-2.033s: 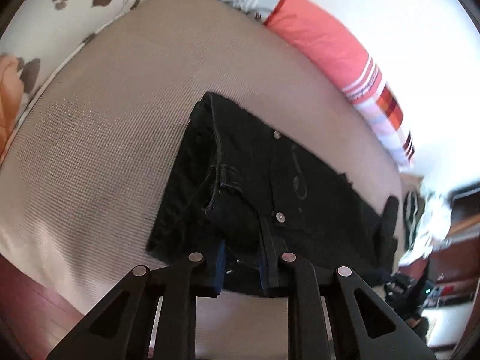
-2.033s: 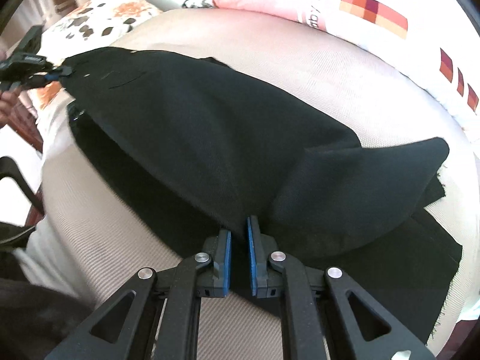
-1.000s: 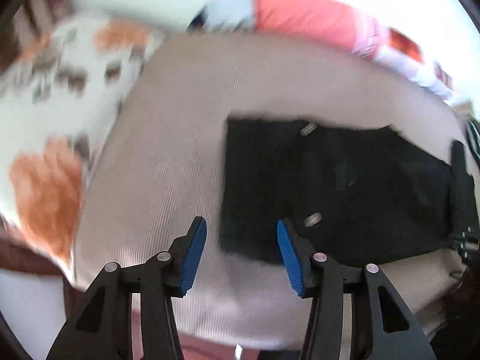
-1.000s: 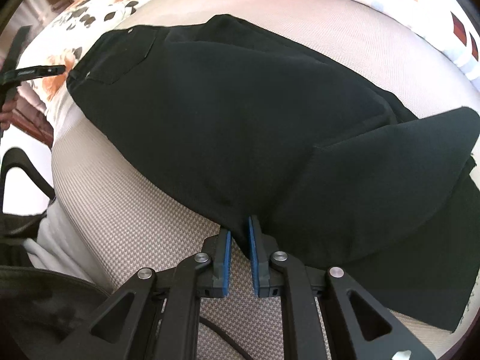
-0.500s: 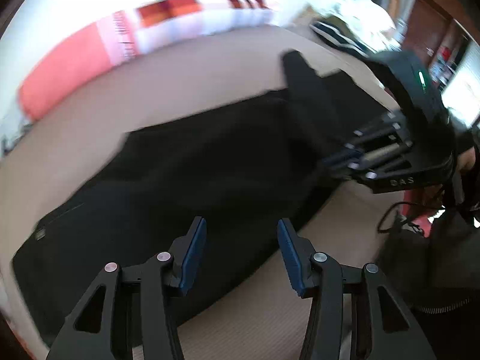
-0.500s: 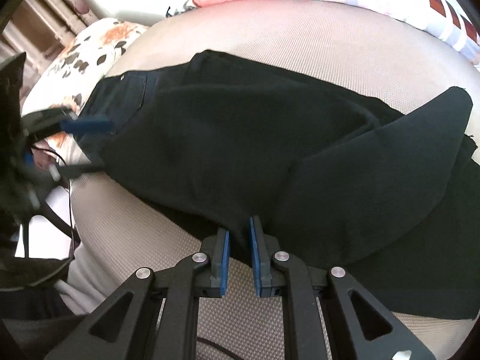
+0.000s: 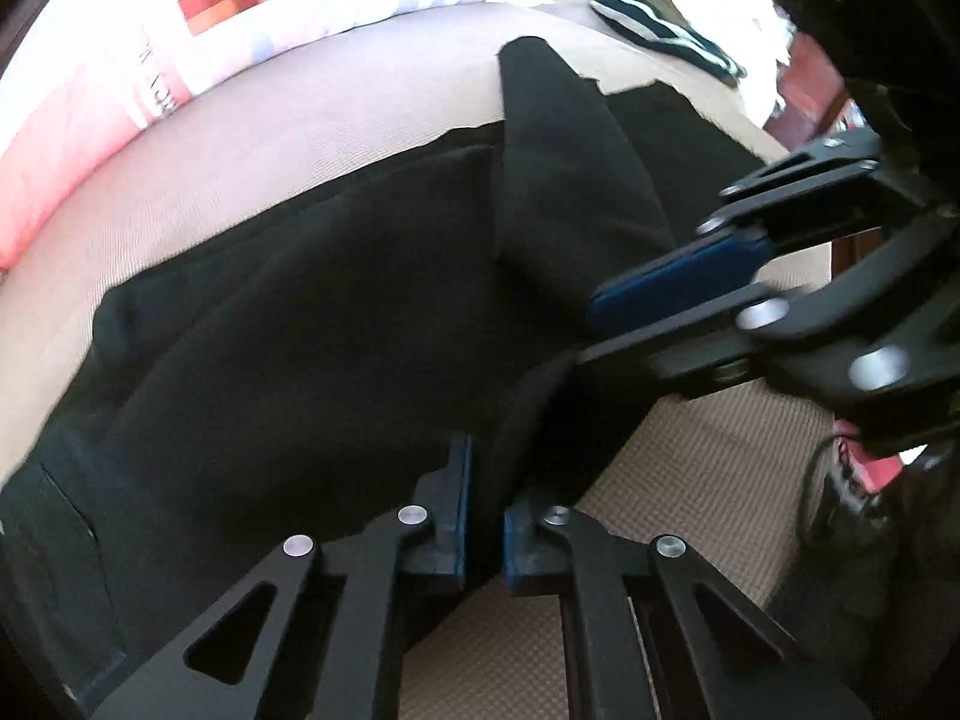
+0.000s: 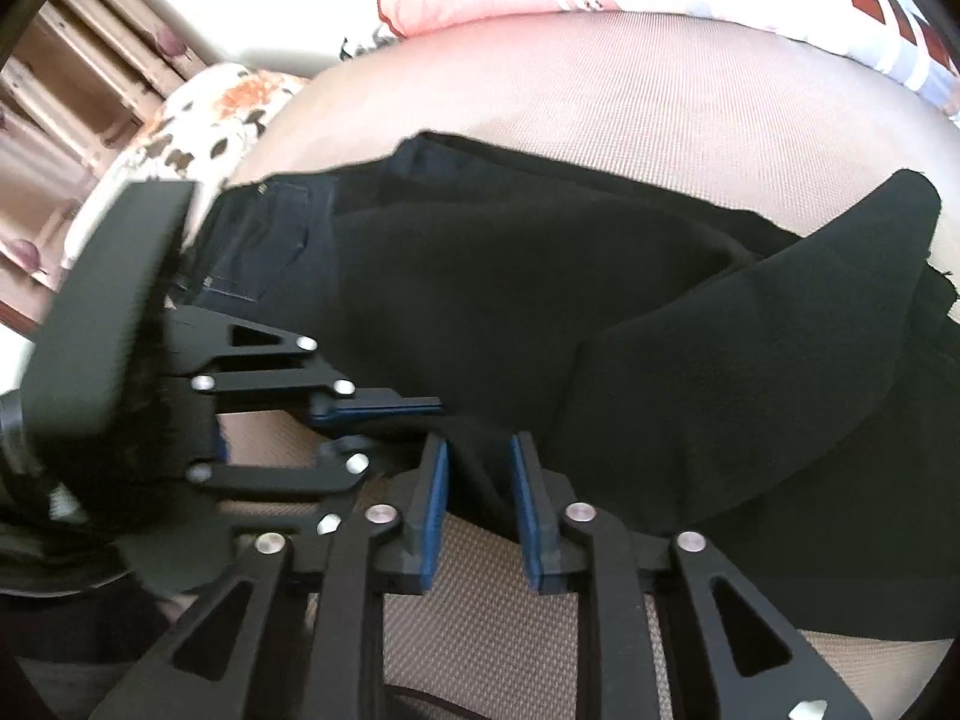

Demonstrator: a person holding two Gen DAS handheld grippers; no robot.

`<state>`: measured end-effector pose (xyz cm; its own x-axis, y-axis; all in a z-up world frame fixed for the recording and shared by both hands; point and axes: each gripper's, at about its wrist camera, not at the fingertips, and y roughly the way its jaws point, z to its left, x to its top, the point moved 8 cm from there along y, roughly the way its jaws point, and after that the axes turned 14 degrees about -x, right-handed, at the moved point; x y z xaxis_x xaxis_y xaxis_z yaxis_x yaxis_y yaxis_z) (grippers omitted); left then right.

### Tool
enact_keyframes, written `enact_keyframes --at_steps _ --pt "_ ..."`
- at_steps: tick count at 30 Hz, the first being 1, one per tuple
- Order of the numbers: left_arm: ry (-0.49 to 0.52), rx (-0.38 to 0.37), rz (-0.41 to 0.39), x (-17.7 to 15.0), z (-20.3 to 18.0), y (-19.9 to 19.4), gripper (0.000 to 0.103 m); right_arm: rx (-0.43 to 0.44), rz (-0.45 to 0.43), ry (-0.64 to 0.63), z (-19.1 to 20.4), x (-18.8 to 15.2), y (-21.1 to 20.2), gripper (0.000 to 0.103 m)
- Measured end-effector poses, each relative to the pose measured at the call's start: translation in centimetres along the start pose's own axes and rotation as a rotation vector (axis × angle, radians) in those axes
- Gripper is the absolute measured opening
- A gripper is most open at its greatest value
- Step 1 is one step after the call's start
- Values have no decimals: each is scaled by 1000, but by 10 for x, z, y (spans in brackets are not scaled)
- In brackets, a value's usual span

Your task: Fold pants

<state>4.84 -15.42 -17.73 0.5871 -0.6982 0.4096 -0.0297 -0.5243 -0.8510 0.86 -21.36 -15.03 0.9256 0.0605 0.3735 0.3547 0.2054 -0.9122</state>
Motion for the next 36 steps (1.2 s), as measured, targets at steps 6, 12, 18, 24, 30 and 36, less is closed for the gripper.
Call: enact_keyframes --at_steps 6,12,18,24,30,36 --pt "-70 -30 -30 -2 2 -2 8 -7 -115 164 -74 24 -35 33" --pt "-151 -68 -56 -5 7 -5 8 -10 -152 519 -202 50 -25 34" --pt "-222 -84 -71 -6 12 -5 8 64 -126 745 -259 51 5 34" --pt "-236 -80 -68 -5 13 -3 8 29 -186 796 -280 46 -8 34" --pt "-249 -85 -61 -6 14 -2 8 -17 -143 823 -308 38 12 33" --pt "-258 -81 -59 -7 15 -1 8 -4 -128 810 -311 53 25 10"
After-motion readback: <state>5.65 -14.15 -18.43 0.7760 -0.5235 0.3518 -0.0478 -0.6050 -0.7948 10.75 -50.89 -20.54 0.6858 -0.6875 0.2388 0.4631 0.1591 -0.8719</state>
